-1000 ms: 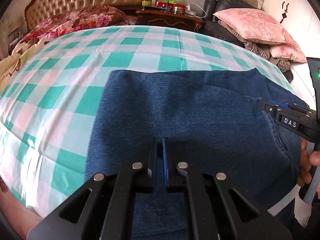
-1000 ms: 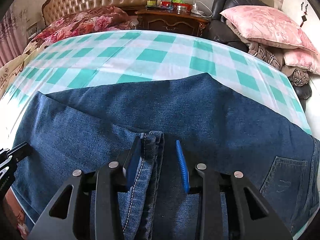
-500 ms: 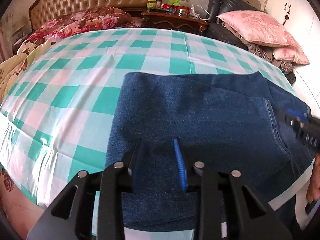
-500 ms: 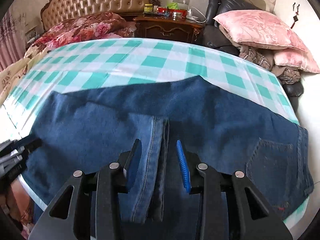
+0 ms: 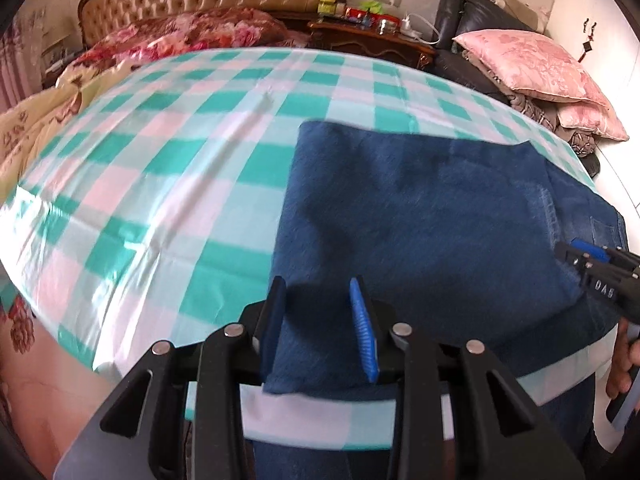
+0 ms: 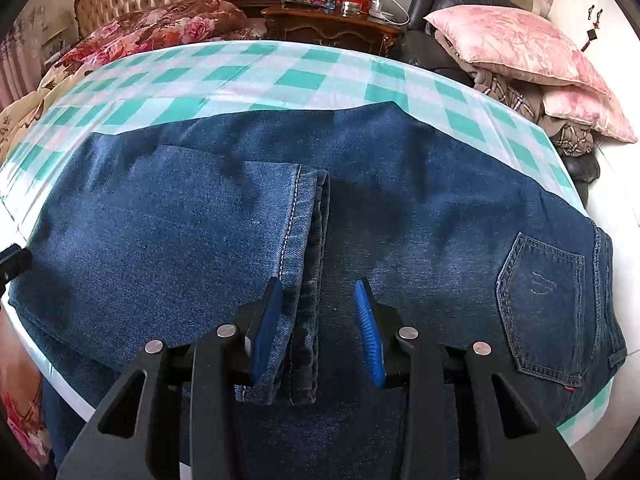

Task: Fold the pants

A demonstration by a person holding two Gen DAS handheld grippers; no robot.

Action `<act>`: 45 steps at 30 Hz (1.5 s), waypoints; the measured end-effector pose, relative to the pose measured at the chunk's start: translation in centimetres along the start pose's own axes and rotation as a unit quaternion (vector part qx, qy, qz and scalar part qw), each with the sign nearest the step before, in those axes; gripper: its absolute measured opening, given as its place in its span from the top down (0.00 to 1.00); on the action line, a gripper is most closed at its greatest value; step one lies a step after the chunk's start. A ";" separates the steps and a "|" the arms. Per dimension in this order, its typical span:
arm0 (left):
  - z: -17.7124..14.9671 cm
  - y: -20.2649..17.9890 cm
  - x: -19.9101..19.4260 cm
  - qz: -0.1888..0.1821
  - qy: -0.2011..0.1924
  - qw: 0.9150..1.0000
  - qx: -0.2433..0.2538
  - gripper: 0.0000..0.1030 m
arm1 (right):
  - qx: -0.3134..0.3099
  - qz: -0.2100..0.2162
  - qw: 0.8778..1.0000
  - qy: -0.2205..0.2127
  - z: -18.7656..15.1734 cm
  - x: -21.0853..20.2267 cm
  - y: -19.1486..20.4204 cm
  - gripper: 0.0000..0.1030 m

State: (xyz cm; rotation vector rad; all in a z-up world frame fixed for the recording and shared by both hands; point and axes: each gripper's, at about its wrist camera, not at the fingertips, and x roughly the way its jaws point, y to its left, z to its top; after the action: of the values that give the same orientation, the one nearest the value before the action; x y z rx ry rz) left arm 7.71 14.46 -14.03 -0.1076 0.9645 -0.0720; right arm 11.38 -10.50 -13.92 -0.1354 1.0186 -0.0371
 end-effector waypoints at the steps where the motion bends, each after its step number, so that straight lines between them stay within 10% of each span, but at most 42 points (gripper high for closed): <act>1: -0.3 0.2 0.1 -0.001 0.003 1.000 -0.001 0.66 | 0.000 0.000 1.000 -0.001 0.0 0.0 0.0 0.65; 16: -0.9 2.0 0.3 -0.027 -0.002 0.999 -0.026 0.56 | -0.017 -0.025 0.999 -0.022 -0.7 -0.2 0.3 0.52; 20: 2.8 2.2 -0.3 -0.016 -0.029 0.999 -0.011 0.80 | -0.027 -0.039 0.998 -0.028 -0.9 -0.3 0.6 0.50; 31: 12.2 -0.9 8.2 -0.010 0.005 0.997 0.071 0.83 | -0.027 -0.042 0.998 -0.026 -0.8 -0.2 0.6 0.50; 35: 10.3 1.3 4.6 -0.033 -0.025 0.999 0.023 0.68 | -0.031 -0.050 0.998 -0.026 -0.7 -0.2 0.8 0.48; 45: -2.2 4.3 -0.9 -0.093 -0.038 0.994 -0.039 0.69 | -0.023 -0.063 0.998 -0.008 0.0 -0.2 0.2 0.31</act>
State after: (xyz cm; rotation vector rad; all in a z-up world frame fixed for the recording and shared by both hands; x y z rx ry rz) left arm 5.42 18.73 -15.06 -0.2704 0.8805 -0.2014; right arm 11.25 -10.30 -13.80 -0.2418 0.9950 -0.1259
